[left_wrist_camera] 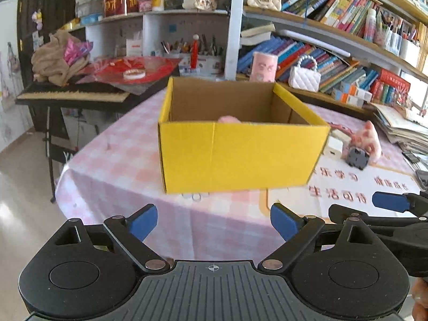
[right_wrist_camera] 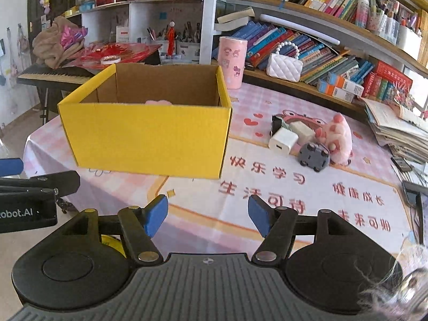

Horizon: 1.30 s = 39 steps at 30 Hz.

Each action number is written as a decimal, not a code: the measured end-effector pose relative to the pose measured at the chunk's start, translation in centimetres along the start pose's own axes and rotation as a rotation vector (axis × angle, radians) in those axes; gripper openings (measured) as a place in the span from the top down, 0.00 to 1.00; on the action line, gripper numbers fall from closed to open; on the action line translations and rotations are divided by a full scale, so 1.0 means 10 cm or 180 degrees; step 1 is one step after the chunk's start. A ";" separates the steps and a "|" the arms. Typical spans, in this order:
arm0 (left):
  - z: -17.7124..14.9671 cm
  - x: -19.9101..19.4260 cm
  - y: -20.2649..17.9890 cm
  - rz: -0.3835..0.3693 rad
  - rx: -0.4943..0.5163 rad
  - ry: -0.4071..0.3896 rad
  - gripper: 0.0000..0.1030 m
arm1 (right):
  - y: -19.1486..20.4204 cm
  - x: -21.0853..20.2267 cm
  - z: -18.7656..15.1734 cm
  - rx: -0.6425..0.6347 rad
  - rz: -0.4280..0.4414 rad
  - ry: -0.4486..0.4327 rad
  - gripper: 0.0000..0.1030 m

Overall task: Organize objects
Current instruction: 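Withdraw both tools from the box toward the remaining table items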

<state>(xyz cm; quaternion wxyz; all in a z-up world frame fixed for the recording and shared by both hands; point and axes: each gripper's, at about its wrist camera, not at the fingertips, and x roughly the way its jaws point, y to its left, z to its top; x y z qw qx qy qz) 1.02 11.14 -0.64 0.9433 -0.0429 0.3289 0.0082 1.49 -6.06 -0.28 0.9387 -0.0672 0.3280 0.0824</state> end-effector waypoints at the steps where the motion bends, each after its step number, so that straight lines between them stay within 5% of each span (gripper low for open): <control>1: -0.01 0.00 0.00 -0.0016 -0.0011 0.0024 0.09 | 0.00 -0.02 -0.03 0.0008 -0.0003 0.0011 0.35; 39: -0.13 0.13 -1.00 -0.0827 0.0626 0.0223 0.09 | -0.86 -0.46 -0.55 0.0698 -0.0806 0.0148 0.29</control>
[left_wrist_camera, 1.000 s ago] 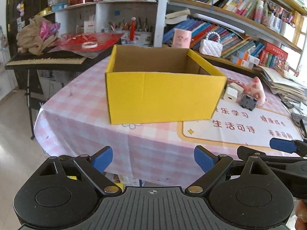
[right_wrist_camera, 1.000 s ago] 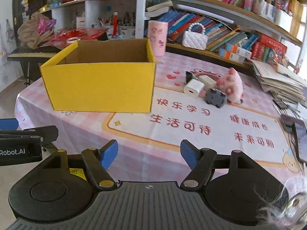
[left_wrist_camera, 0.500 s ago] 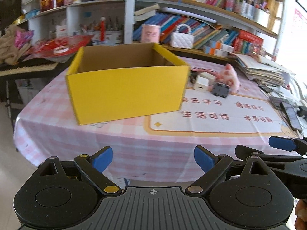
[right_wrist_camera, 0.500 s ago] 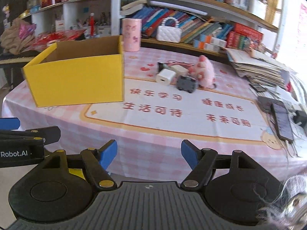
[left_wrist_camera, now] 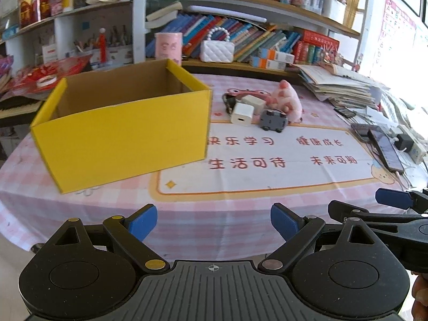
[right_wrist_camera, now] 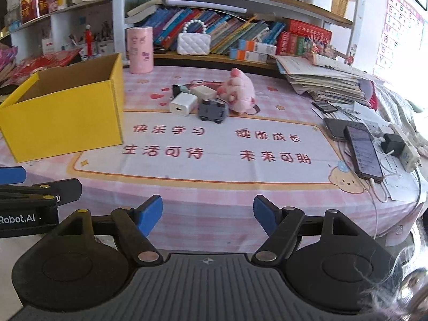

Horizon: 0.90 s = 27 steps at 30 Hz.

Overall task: Organize objects
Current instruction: 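Withdraw both tools from the box toward the remaining table items, then grasp the grey toy truck with the left tool while the right tool grasps the pink plush pig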

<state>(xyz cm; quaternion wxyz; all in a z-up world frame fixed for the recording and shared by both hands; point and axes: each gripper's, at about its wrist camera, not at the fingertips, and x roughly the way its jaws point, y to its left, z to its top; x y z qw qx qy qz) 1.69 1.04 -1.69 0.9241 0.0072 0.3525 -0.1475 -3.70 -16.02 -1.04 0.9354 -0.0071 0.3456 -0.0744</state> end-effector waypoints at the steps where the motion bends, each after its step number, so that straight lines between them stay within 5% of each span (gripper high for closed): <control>1: 0.02 0.04 -0.04 -0.0019 0.0015 0.0006 0.09 | -0.04 0.02 0.01 0.0013 -0.0013 0.0006 0.28; 11: 0.26 0.44 -0.42 -0.0101 0.0115 0.0080 0.09 | -0.47 0.36 0.20 0.0063 -0.0086 0.0101 0.28; 27: 0.91 1.19 -0.82 0.0179 -0.0020 -0.0015 0.10 | -1.15 1.06 0.94 0.0198 0.0144 -0.0138 0.28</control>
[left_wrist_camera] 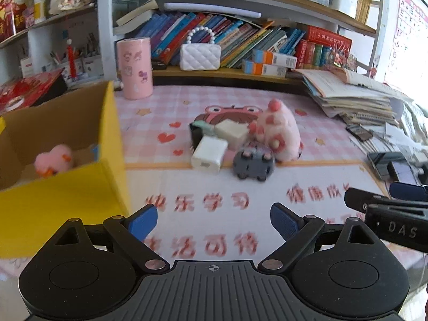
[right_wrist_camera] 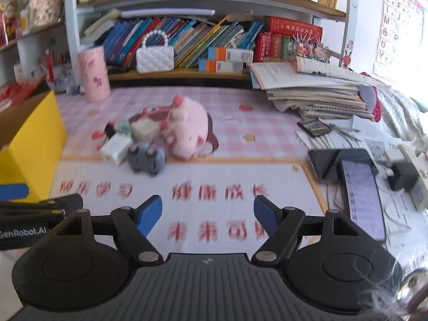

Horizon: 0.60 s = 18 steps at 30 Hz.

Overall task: Organize objects
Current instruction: 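Grasp the grey toy truck with the left tool while the right tool grasps the pink plush pig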

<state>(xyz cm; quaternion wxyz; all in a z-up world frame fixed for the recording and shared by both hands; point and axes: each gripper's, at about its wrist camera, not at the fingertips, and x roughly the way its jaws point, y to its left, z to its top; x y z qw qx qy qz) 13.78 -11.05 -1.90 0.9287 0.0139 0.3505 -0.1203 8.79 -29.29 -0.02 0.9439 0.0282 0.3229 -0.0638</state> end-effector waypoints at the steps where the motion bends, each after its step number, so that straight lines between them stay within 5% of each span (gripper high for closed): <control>1: 0.04 0.05 -0.04 0.0000 0.0023 -0.0004 0.11 | -0.04 0.05 0.05 0.0010 0.0022 -0.0015 0.28; 8: 0.29 0.50 -0.37 0.0055 0.0211 -0.0040 0.23 | -0.26 0.35 0.39 0.0057 0.0084 -0.0114 0.28; 18: 0.44 1.16 -0.66 0.0082 0.0356 0.0203 0.23 | -0.46 0.61 0.55 0.0029 0.0227 -0.0075 0.28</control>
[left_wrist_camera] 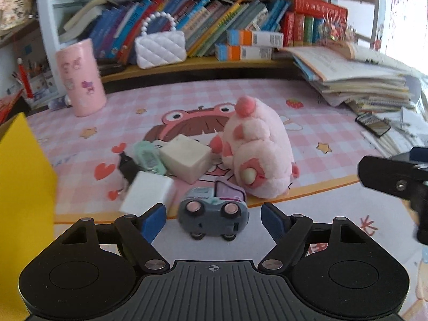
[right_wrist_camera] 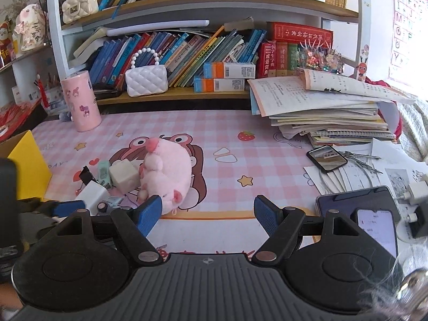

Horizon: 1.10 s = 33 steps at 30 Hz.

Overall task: Organize objects
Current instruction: 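Grasp the grey toy truck with the left tool while the right tool grasps the pink plush pig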

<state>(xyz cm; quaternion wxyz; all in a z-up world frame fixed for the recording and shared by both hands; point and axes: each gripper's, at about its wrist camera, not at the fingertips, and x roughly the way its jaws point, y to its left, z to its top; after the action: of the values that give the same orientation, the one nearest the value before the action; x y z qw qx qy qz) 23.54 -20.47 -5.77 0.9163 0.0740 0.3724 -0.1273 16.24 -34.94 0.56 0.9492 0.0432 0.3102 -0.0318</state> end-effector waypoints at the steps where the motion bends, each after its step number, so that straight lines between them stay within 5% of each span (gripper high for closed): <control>1: 0.00 0.05 -0.02 0.0027 0.0026 0.0029 0.23 | -0.01 0.02 0.01 -0.0001 0.0013 0.0006 0.28; 5: 0.00 0.22 -0.03 0.0079 0.0040 0.0179 0.37 | -0.04 0.09 0.04 0.0004 0.0081 0.0023 0.26; 15: -0.13 -0.38 0.29 -0.0285 -0.0346 0.0067 0.38 | 0.09 0.57 0.24 -0.0029 0.0382 0.0134 0.17; 22: -0.35 -0.78 0.61 -0.0214 -0.0663 0.0082 0.38 | 0.32 1.20 0.34 -0.0113 0.0534 0.0381 0.17; 27: -0.47 -0.96 0.68 -0.0201 -0.0702 0.0060 0.38 | 0.40 1.40 0.34 -0.0121 0.0491 0.0517 0.44; 33: -0.53 -1.10 0.79 -0.0221 -0.0732 -0.0081 0.38 | 0.37 1.07 0.32 -0.0059 0.0439 0.0347 0.51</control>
<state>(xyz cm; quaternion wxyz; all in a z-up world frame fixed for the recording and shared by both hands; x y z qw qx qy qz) 14.71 -9.70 -1.49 0.9184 -0.0462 0.3752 -0.1163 27.05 -31.95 -2.96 0.9312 0.0573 0.3580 0.0389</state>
